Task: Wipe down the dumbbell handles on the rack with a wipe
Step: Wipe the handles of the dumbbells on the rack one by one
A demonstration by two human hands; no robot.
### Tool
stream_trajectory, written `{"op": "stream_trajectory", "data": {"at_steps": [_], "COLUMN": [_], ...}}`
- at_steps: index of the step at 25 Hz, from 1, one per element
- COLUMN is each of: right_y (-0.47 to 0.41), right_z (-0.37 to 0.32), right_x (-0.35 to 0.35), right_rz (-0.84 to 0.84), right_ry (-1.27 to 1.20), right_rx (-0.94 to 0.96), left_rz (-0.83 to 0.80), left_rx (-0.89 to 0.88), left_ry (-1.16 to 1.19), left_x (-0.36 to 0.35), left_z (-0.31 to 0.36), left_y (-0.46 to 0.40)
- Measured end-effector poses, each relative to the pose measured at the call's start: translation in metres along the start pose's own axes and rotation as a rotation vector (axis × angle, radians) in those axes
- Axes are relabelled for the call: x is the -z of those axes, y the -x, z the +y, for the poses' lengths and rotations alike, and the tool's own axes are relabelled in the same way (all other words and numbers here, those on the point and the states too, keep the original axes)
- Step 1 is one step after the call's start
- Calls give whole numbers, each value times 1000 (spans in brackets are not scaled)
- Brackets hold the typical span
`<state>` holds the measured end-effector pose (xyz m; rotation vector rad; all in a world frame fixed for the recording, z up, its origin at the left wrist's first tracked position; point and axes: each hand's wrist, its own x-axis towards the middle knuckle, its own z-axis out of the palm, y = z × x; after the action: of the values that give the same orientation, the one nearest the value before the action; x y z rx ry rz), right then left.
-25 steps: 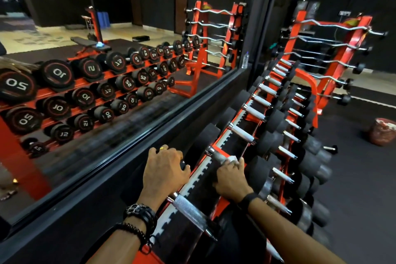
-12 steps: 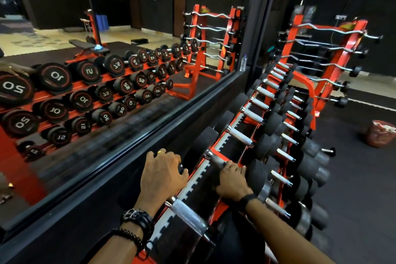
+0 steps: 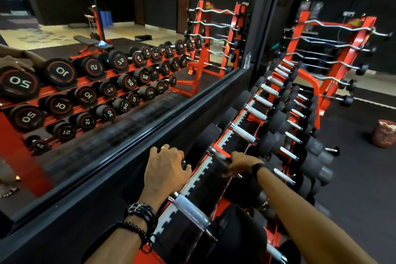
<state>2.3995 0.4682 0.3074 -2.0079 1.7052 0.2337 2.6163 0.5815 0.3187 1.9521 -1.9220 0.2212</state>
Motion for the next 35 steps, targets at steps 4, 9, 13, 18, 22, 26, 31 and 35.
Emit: {"op": "stream_trajectory", "data": {"at_steps": [4,9,13,18,22,26,31,35], "right_y": [-3,-17,-27,-22,-11,-15,-22,-25], "right_z": [-6,-6,-2,3,18,32,20,-9], "right_x": [10,5,-12,-19,0,4,-6,-19], "right_rz": [-49,-69,-15,110,241,288,461,518], "right_ry": [78,29,-14,118,277,31,-76,-78], "right_rx": [21,-26,-65,-29,8,170,276,390], "left_rz": [20,2,-7,-20,-15,-20,-27,-36], "left_rx": [-3,-2,6,20,21,37,27,32], "left_ry": [25,15,13,19,32,62,51,54], "left_x": [1,2,4,4,8,10,13,12], "left_z": [0,-1,1,0,2,4,4,4], "left_y": [0,1,1,1,2,4,3,4]}}
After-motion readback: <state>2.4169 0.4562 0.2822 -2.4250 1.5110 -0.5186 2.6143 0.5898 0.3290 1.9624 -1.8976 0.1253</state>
